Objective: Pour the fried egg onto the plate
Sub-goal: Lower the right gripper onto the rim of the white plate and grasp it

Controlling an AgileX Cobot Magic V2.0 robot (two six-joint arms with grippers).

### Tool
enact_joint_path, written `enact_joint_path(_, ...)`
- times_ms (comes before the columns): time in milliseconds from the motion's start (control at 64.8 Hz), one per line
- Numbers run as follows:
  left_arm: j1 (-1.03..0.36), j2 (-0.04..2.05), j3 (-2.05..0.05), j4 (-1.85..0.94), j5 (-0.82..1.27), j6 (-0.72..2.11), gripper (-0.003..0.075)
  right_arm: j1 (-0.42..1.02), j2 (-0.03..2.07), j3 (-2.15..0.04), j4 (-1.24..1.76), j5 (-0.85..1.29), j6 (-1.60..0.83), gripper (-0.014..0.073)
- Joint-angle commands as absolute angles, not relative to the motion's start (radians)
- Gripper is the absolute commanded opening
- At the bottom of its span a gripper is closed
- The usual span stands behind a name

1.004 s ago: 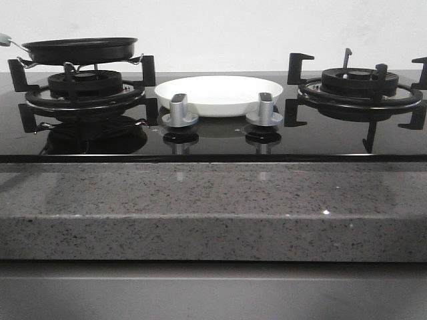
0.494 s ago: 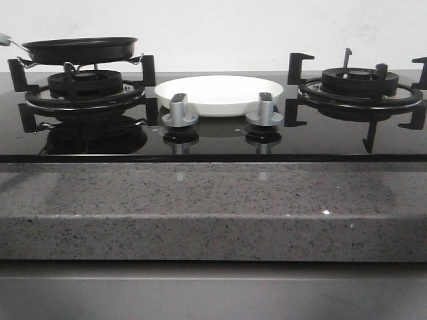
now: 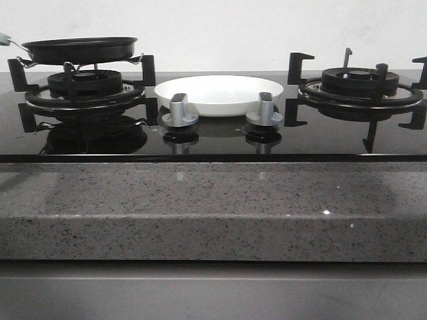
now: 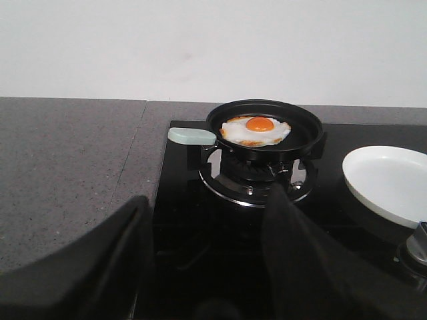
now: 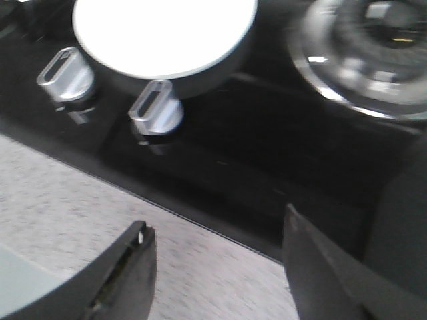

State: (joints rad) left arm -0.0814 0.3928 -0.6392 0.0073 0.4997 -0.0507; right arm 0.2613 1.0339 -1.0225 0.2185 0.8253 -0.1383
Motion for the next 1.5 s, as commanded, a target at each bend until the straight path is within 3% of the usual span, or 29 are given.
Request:
enact_joint_path(0,-0.079,0.41,-0.668,0.0,0.414,-0.057,0.0375,0.282,1.103,-1.113,0.242,0.798,-0.151,0.0445)
enact_joint_path(309,-0.079,0.41,-0.668,0.0,0.414,-0.057,0.0375,0.285,1.409,-1.403,0.274,0.926,-0.113,0.044)
enact_joint_path(602,-0.079,0.41,-0.668,0.0,0.414,-0.057,0.0375,0.284,1.67,-1.697,0.255,1.034,-0.108,0.0307)
enact_joint_path(926,-0.079,0.41,-0.668,0.0,0.414,-0.057,0.0375,0.25,1.911,-1.984,0.183,1.147,-0.032,0.0304)
enact_joint_path(1482,-0.079,0.41,-0.668,0.0,0.414,-0.057,0.0375,0.195,2.124,-2.15,0.322,1.197,-0.007,0.0304)
